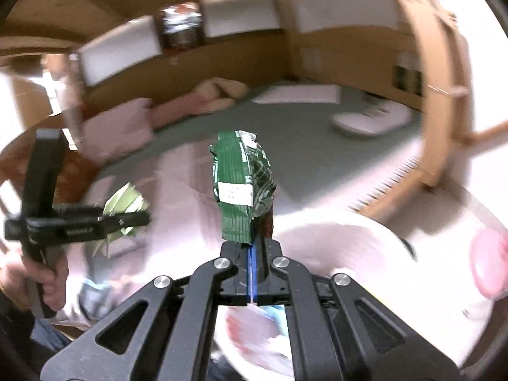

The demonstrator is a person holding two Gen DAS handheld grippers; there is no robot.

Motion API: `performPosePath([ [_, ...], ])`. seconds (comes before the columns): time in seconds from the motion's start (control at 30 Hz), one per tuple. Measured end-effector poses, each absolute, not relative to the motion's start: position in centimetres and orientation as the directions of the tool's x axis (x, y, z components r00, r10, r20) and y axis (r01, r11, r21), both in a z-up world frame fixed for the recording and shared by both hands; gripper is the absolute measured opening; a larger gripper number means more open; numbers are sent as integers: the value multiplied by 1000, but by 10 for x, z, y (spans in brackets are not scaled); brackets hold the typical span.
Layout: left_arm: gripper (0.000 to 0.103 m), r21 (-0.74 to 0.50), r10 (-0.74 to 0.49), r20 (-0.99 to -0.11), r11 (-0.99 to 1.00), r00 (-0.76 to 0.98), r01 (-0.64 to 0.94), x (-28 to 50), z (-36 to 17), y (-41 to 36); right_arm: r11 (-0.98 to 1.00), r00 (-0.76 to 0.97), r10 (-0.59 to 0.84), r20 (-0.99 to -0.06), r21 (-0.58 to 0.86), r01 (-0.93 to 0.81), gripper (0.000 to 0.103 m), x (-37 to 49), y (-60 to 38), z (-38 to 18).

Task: Collect trash
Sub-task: 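Carry the green paper and green packet to the white bin and open both tools, then grasp the red cigarette box with the left tool while the right tool grasps the white ointment box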

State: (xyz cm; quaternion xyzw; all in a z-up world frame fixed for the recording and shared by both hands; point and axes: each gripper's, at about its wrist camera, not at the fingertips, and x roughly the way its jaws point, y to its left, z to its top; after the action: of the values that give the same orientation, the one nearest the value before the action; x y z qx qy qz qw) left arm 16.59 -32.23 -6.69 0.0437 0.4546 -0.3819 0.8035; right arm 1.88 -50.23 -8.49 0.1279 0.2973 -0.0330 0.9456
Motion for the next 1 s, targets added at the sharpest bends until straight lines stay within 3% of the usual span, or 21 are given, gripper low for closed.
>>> performPosePath([
  [0.1,33,-363,-596,-795,615,111,700,167,-90,-391,953,786,-2,-618,237,188,1,12,-522,-103],
  [0.13,52,-392,-580,-813,594,38,702,169,-103,-409,956,764,-6,-646,221,194,1,16,-524,-109],
  [0.17,82,-397,-557,-831,593,0,701,171,-112,-418,958,730,-12,-684,200,204,9,21,-525,-117],
  [0.2,88,-385,-524,-851,610,-11,692,176,-121,-423,958,686,-20,-727,183,221,30,28,-525,-126],
  [0.3,88,-388,-516,-855,703,52,596,199,-124,-384,935,720,-40,-692,228,271,70,25,-525,-125],
  [0.37,89,-424,-558,-820,743,129,517,214,-108,-326,930,758,-39,-651,254,266,77,25,-519,-119],
  [0.47,100,-300,-465,-811,851,354,430,225,-85,-246,931,784,-2,-621,285,229,79,37,-501,-113],
  [0.57,100,-116,-228,-813,965,536,235,248,-80,-161,939,802,53,-595,304,163,80,55,-475,-111],
  [0.73,100,-45,-22,-871,998,491,-35,317,-127,-54,951,786,187,-589,310,6,80,108,-399,-101],
  [1.0,100,33,37,-926,999,376,-17,383,-203,-40,924,650,355,-672,360,-133,81,182,-269,-113],
])
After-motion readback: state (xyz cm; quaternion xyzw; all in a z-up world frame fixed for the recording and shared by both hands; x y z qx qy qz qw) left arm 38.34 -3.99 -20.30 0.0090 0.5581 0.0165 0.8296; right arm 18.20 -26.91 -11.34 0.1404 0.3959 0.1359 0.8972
